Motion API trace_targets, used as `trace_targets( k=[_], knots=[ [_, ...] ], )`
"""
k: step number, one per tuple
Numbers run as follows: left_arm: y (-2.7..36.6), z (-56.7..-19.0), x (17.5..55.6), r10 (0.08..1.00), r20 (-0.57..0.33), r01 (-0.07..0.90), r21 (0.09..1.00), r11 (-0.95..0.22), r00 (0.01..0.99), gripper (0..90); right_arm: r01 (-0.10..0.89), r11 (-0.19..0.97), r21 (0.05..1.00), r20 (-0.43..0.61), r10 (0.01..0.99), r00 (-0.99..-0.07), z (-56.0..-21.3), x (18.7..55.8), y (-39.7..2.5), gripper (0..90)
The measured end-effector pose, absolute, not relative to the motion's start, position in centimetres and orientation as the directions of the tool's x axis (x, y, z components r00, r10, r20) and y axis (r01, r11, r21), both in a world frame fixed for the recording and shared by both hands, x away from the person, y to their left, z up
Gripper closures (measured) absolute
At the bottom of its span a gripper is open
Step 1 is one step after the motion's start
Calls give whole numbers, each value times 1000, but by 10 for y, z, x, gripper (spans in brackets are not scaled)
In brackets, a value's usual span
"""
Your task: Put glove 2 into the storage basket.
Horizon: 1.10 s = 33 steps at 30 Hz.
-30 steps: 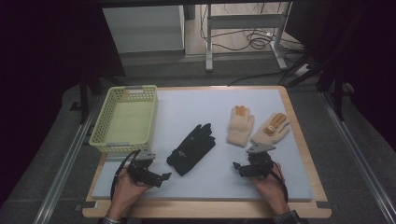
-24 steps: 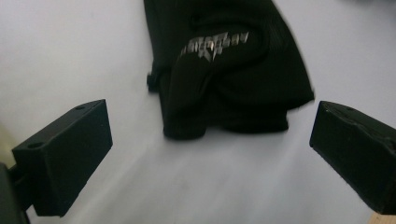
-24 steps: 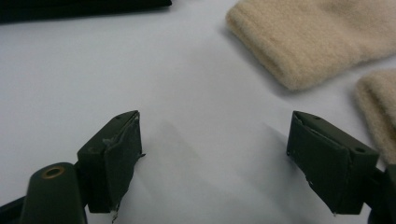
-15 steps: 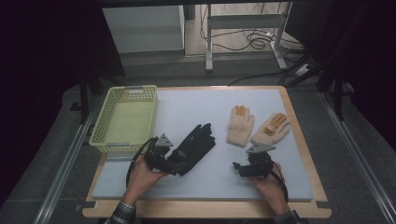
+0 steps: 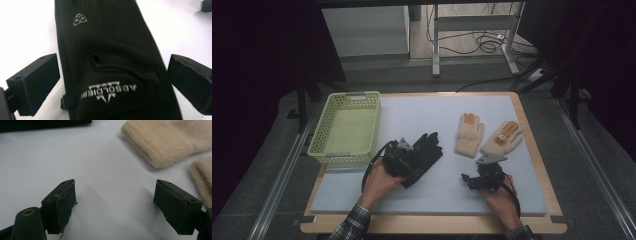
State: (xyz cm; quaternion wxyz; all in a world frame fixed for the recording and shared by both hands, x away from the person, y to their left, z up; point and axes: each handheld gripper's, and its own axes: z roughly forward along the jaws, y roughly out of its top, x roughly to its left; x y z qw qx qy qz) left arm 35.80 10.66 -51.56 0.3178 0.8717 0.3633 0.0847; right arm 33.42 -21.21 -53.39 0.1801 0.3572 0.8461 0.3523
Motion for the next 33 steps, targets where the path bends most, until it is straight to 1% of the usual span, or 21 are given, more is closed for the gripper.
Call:
trace_targets(
  k=[9,20,29,31,33],
  knots=[
    [99,-531,366,695,-62,602,560,-570,716,0,478,496,725,-53,732,-680,-534,334,-212,177],
    [93,-531,369,709,-62,627,525,-576,703,0,478,496,725,-53,732,-680,-534,334,-212,178],
    [89,-531,364,717,-56,629,533,-567,695,0,478,496,724,-52,732,-680,-534,334,-212,178],
    [90,-528,364,718,-61,633,528,-567,694,51,478,496,725,-52,732,-680,-534,334,-212,178],
    [90,-525,363,721,-55,632,529,-566,691,139,478,496,724,-53,732,-680,-534,334,-212,178]
  ],
)
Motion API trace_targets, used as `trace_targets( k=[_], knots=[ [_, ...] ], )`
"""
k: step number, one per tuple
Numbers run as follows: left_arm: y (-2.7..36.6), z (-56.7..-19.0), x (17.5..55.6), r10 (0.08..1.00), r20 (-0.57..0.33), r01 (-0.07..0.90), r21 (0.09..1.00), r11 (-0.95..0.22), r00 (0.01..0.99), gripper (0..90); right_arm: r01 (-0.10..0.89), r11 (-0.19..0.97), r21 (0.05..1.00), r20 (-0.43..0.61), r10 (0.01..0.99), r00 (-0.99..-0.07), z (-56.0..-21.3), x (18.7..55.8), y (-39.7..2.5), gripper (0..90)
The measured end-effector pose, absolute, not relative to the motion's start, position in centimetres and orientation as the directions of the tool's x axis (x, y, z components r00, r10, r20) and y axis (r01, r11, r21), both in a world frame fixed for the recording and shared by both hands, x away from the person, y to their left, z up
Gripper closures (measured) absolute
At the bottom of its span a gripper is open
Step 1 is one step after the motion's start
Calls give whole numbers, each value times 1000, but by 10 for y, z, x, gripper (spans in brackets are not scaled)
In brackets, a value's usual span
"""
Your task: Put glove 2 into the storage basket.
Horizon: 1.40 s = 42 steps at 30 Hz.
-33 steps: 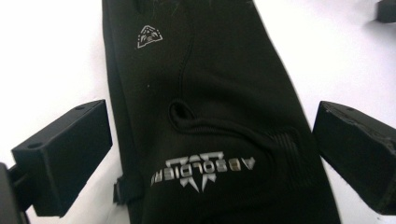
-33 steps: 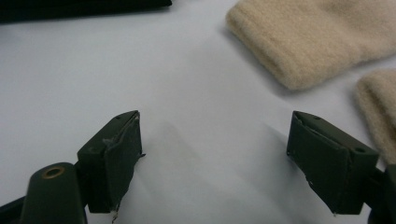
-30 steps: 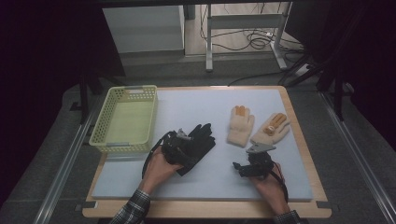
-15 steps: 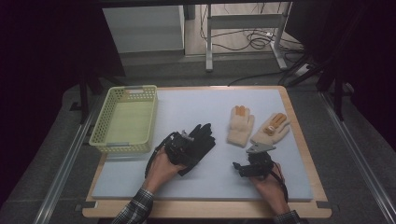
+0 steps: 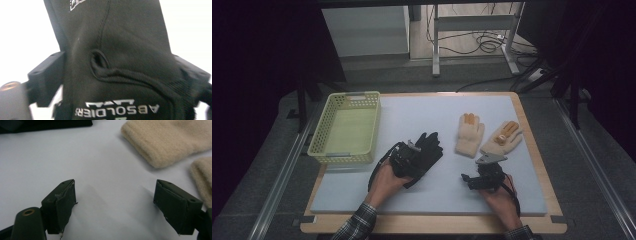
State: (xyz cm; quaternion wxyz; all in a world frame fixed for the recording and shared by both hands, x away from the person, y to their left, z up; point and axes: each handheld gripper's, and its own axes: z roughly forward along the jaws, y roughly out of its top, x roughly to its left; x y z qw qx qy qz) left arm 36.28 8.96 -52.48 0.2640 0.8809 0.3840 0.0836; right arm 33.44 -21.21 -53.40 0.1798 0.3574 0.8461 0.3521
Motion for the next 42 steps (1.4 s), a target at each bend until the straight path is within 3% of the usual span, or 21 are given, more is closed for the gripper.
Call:
trace_targets(
  k=[1,3,8,14,30,42],
  knots=[
    [89,-524,361,718,-45,624,534,-571,695,170,478,496,724,-53,732,-680,-534,334,-212,177],
    [85,-521,357,690,-28,589,546,-596,723,337,478,497,724,-53,731,-680,-534,334,-212,177],
    [87,-518,359,699,-32,596,551,-584,714,545,478,497,724,-53,731,-680,-534,334,-212,178],
    [95,-519,363,697,-53,590,580,-562,716,707,478,496,724,-53,731,-680,-534,334,-212,178],
    [106,-477,377,750,-16,594,621,-511,661,727,480,496,724,-51,732,-680,-534,334,-212,177],
    [143,-425,398,820,32,612,650,-452,572,721,475,499,725,-56,730,-681,-534,334,-212,178]
  ],
)
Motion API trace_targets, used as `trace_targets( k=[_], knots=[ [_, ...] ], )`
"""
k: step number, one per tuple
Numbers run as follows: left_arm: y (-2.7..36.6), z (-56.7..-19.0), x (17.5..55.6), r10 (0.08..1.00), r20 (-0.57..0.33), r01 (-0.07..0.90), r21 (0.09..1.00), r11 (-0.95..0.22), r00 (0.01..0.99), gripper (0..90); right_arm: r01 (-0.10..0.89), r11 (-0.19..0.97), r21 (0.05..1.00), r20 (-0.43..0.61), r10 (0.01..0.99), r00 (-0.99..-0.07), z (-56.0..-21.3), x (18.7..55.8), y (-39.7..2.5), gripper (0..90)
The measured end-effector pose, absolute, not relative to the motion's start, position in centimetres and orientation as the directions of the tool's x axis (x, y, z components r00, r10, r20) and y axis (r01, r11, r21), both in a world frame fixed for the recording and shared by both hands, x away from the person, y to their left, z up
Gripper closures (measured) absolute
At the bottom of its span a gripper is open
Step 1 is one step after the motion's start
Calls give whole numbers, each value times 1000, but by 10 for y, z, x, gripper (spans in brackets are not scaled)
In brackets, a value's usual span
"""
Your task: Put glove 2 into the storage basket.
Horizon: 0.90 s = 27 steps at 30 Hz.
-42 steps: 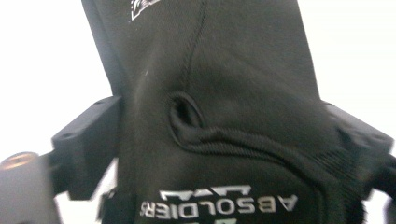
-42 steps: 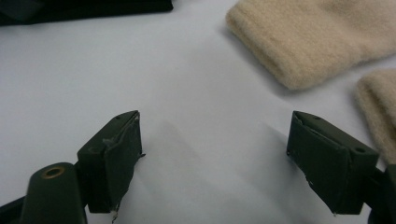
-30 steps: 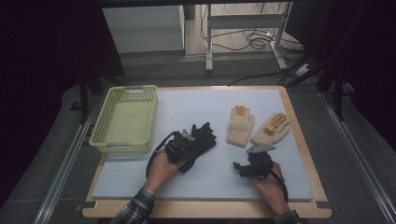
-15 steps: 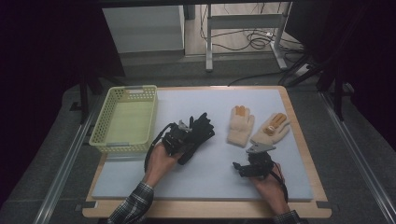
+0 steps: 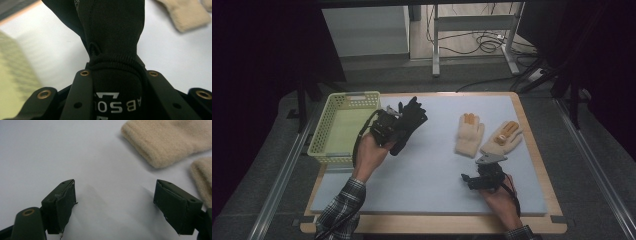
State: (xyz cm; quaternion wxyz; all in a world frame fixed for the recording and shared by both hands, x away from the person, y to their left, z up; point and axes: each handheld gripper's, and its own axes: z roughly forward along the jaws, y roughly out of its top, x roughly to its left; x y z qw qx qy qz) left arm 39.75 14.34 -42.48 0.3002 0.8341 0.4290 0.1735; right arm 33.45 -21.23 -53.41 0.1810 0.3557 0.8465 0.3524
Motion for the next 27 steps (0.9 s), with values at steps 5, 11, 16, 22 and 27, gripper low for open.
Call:
trace_targets(
  k=[5,11,16,22,27],
  knots=[
    [170,-408,406,864,50,635,657,-406,501,720,475,498,725,-55,730,-681,-534,334,-212,178],
    [203,-398,414,908,49,667,662,-341,416,717,474,497,727,-55,730,-681,-534,335,-212,178],
    [234,-398,421,936,46,697,655,-292,349,716,474,497,727,-55,730,-681,-534,335,-212,178],
    [270,-403,428,959,32,729,643,-234,280,706,474,496,727,-54,730,-681,-534,335,-212,178],
    [300,-413,432,975,20,749,637,-182,220,705,474,496,727,-54,730,-681,-534,335,-212,178]
  ],
)
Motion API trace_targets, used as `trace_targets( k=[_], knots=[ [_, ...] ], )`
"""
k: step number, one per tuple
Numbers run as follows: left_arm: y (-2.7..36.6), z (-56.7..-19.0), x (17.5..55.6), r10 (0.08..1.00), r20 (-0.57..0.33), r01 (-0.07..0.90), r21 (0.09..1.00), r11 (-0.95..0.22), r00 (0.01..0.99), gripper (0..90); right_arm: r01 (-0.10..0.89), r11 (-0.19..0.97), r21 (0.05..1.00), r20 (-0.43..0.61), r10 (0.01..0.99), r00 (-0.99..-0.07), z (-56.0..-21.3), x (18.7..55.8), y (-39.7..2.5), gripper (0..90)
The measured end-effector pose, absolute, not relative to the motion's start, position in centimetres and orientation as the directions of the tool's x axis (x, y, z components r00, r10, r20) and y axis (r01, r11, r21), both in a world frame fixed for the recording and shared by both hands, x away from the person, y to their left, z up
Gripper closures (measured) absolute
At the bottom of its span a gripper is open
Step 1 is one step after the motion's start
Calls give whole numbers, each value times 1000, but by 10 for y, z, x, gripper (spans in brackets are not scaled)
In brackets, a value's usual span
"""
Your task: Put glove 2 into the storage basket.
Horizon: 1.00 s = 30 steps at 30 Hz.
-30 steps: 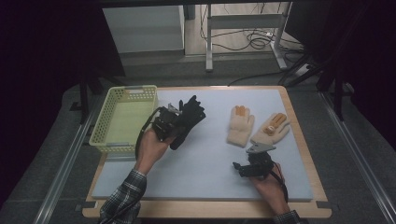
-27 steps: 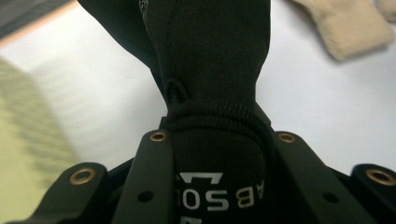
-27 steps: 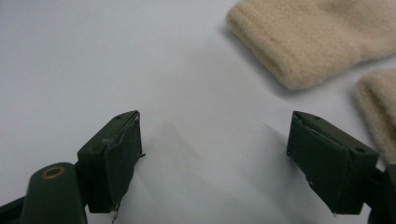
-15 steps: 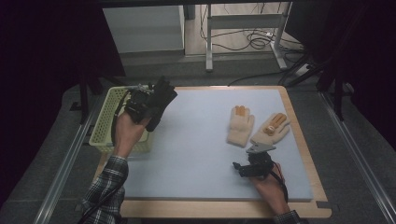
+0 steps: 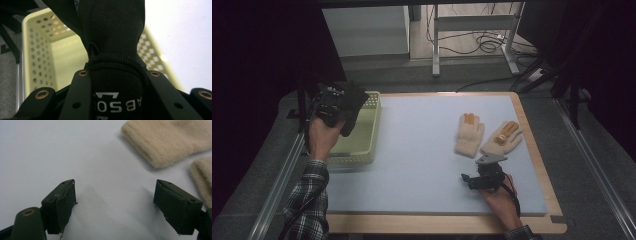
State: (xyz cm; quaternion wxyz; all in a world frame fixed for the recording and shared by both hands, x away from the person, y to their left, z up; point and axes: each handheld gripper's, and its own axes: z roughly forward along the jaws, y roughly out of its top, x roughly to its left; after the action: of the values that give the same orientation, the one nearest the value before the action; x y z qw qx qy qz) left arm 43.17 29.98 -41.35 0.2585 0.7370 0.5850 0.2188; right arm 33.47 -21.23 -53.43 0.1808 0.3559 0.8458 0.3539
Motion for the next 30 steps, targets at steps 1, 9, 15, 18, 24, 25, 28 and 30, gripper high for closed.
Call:
trace_targets(
  k=[1,9,15,18,24,25,28,30],
  knots=[
    [304,-415,432,976,23,750,636,-181,216,705,474,496,727,-54,730,-681,-534,335,-212,177],
    [332,-448,441,987,30,791,595,-143,156,696,474,496,727,-53,730,-681,-534,335,-212,177],
    [339,-472,449,991,38,830,542,-129,129,688,475,496,727,-54,730,-681,-534,335,-212,177],
    [337,-480,454,989,48,841,521,-146,141,683,475,496,727,-53,730,-681,-534,335,-212,178],
    [330,-489,463,983,59,863,471,-181,174,677,474,496,727,-54,730,-681,-534,335,-212,178],
    [329,-491,465,983,69,867,464,-184,171,673,474,496,727,-54,730,-681,-534,335,-212,178],
    [330,-498,468,982,80,884,430,-187,169,646,474,496,728,-54,730,-681,-534,335,-212,177],
    [331,-503,469,982,55,894,408,-185,178,632,474,495,728,-54,730,-681,-534,335,-212,177]
  ],
)
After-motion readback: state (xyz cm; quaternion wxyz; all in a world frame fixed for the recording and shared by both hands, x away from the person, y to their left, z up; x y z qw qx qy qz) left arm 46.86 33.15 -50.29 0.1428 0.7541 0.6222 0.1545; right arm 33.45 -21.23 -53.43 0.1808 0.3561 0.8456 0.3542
